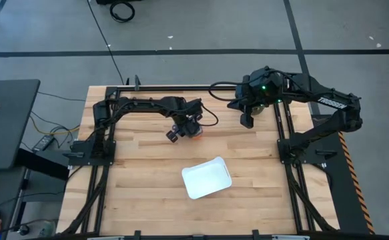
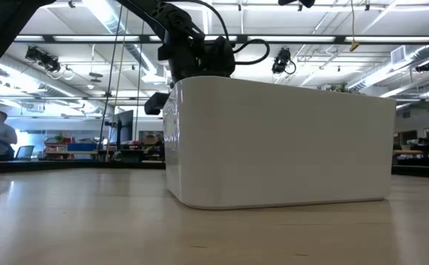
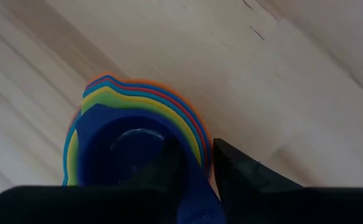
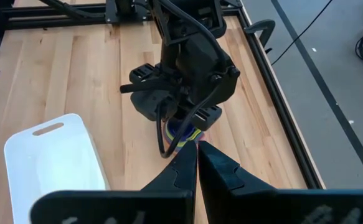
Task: Nest measuring cups in basket
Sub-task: Put the nested measuring cups into the white bin
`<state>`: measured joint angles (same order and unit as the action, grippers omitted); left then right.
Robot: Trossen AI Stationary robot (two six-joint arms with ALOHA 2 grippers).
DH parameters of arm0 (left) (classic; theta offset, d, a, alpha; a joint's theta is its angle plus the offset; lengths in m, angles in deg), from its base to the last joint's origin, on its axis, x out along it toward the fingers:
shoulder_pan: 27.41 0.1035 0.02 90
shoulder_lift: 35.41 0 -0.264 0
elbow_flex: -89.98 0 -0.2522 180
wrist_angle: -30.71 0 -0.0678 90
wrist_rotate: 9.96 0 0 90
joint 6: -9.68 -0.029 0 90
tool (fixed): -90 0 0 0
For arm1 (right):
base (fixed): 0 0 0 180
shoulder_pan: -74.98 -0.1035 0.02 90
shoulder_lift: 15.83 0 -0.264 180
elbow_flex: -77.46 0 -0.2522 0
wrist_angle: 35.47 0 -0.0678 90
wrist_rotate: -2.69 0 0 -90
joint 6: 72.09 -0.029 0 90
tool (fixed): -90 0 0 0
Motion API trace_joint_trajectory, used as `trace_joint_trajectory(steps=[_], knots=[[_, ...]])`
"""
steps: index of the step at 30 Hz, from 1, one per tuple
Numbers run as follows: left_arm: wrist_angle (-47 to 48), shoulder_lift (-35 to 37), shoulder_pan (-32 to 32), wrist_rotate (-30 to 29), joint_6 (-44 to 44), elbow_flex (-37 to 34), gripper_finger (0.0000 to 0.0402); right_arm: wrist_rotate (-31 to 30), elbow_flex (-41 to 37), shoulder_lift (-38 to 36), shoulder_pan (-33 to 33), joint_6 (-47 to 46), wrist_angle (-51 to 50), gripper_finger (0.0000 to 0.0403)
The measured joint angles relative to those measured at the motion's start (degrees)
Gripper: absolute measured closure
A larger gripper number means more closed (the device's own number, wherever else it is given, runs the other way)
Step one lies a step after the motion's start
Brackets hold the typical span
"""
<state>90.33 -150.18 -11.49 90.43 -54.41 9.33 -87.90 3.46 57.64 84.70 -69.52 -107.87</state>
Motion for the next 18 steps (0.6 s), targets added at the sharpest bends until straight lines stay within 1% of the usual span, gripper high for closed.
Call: trace_joint_trajectory(steps=[3, 12, 18], knots=[[0.19, 0.03, -0.02, 0.09, 0.76, 0.00, 0.0318, 0.00, 0.00, 0.00, 0.01, 0.02, -0.10, 0.0381], [0.91, 0.48, -0.04, 0.36, 2.03, 0.02, 0.0355, -0.01, 0.00, 0.00, 0.02, 0.10, -0.19, 0.0381], [0.77, 0.51, -0.04, 0.27, 2.01, 0.02, 0.0357, 0.01, 0.00, 0.00, 0.02, 0.02, -0.21, 0.0381]])
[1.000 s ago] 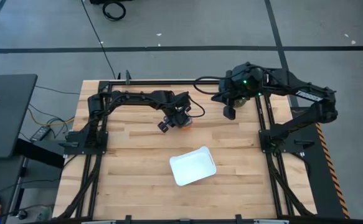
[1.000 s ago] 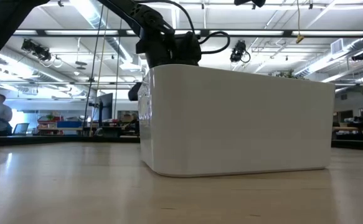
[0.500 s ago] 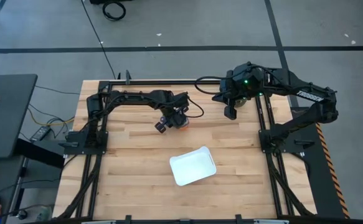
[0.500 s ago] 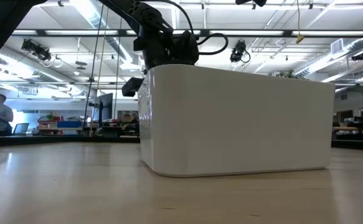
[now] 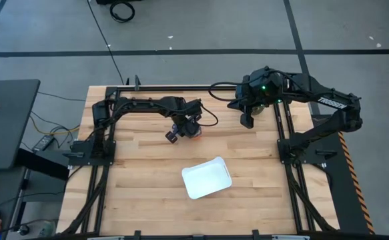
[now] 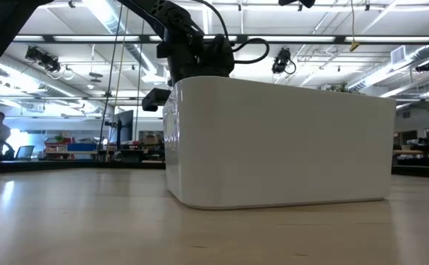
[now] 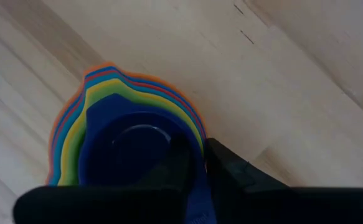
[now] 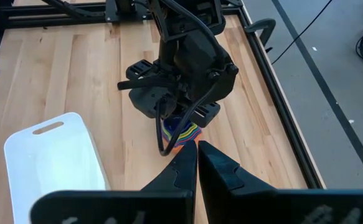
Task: Nest measuring cups in basket
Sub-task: Put the nested measuring cups into the white bin
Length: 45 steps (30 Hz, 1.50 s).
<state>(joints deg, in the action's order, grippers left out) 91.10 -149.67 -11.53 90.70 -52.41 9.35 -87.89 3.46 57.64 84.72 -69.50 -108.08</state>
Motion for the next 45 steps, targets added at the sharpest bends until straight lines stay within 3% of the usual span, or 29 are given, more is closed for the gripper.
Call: trace_joint_trajectory(steps=[10, 17, 31, 45], knots=[[-0.23, 0.23, -0.04, -0.76, -0.04, 0.00, 0.0353, 0.00, 0.00, 0.00, 0.00, -0.04, 0.00, 0.0381], [-1.18, 0.26, -0.02, -6.08, 0.17, 0.00, 0.0352, 0.00, 0.00, 0.00, 0.00, -0.04, 0.00, 0.0381], [-1.66, 0.26, 0.07, -7.86, 9.01, 4.83, 0.0351, 0.00, 0.00, 0.00, 0.00, -0.07, 0.02, 0.0381], [6.34, 0.26, 0.09, -9.68, 11.98, 5.03, 0.0351, 0.20, 0.00, 0.00, 0.00, -0.02, -0.02, 0.0381]])
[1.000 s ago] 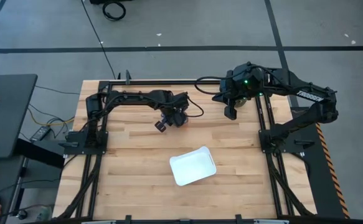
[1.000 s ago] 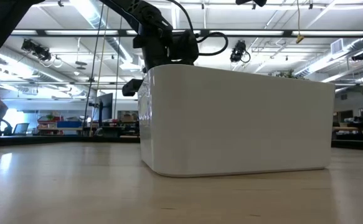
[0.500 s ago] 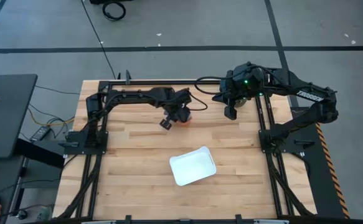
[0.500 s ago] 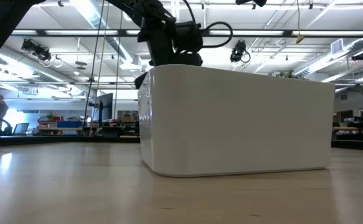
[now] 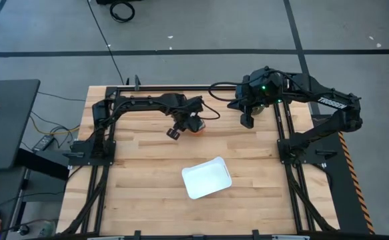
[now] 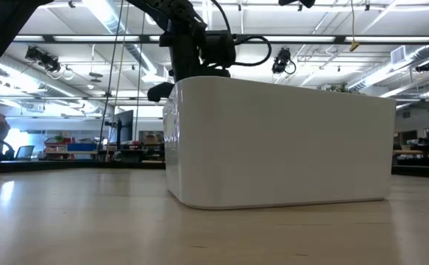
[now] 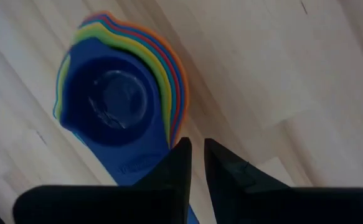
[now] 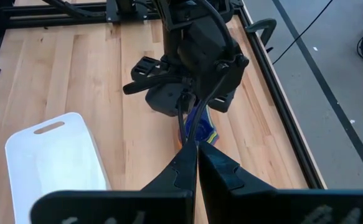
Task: Nest measuring cups in basket
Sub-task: Put the nested measuring cups into the white bin
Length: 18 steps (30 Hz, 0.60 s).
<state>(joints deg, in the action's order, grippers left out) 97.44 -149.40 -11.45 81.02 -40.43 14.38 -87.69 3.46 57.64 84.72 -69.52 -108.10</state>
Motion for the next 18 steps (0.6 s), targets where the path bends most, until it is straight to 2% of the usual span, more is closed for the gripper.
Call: trace_joint_trajectory(steps=[10, 13, 18], knots=[[4.62, 0.42, -0.07, -0.35, 0.02, 0.11, 0.0351, 0.01, 0.01, -0.01, 0.00, 0.59, -0.36, 0.0381], [4.76, 0.42, -0.09, -0.35, 0.02, 0.11, 0.0351, -0.05, 0.07, -0.02, 0.00, 0.29, -3.56, 0.0381], [4.86, 0.42, -0.09, -0.35, 0.00, 0.09, 0.0351, -3.87, 0.07, 0.31, 0.64, -4.21, -6.30, 0.0381]])
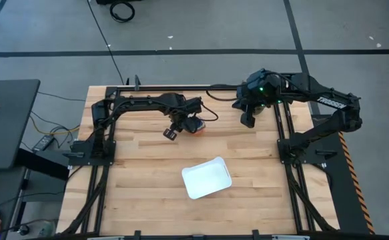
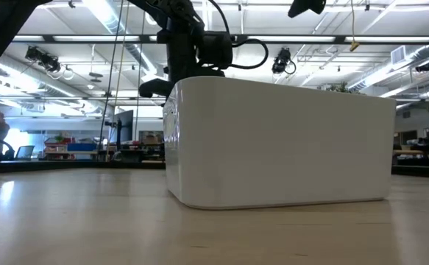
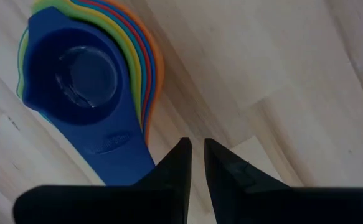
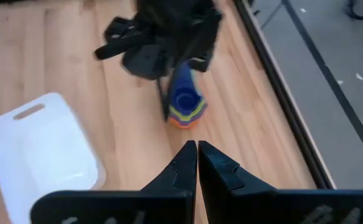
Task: Nest measuring cups in basket
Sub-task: Put the nested measuring cups into the white bin
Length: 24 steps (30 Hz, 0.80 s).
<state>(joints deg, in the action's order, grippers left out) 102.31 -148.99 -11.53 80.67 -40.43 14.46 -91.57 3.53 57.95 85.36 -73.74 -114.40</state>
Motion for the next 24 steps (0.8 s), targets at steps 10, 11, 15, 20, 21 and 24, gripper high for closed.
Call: trace_joint_trajectory(steps=[10, 11, 15, 20, 21, 24], knots=[[0.65, 0.00, 0.00, 0.07, 0.00, 0.00, 0.0351, -0.19, 0.00, 0.11, 0.04, -0.83, 2.26, 0.0381], [0.66, 0.00, 0.00, 0.07, 0.00, 0.00, 0.0351, -0.19, 0.00, 0.11, 0.04, -0.81, 3.10, 0.0381], [0.64, 0.00, 0.02, 2.26, 0.00, 0.01, 0.0351, -0.17, 0.00, 0.11, 0.00, -0.79, 6.54, 0.0381], [0.64, 0.00, 0.00, 6.08, 0.06, 0.00, 0.0351, -0.17, 0.00, 0.13, 0.00, -0.79, 12.64, 0.0381], [0.62, 0.00, 0.00, 6.08, 0.27, 0.00, 0.0351, -0.18, 0.00, 0.13, 0.00, -0.79, 13.98, 0.0381], [0.32, 0.00, 0.24, 6.40, 1.47, 0.00, 0.0351, -0.17, 0.00, 0.13, 0.00, -0.79, 18.27, 0.0381]])
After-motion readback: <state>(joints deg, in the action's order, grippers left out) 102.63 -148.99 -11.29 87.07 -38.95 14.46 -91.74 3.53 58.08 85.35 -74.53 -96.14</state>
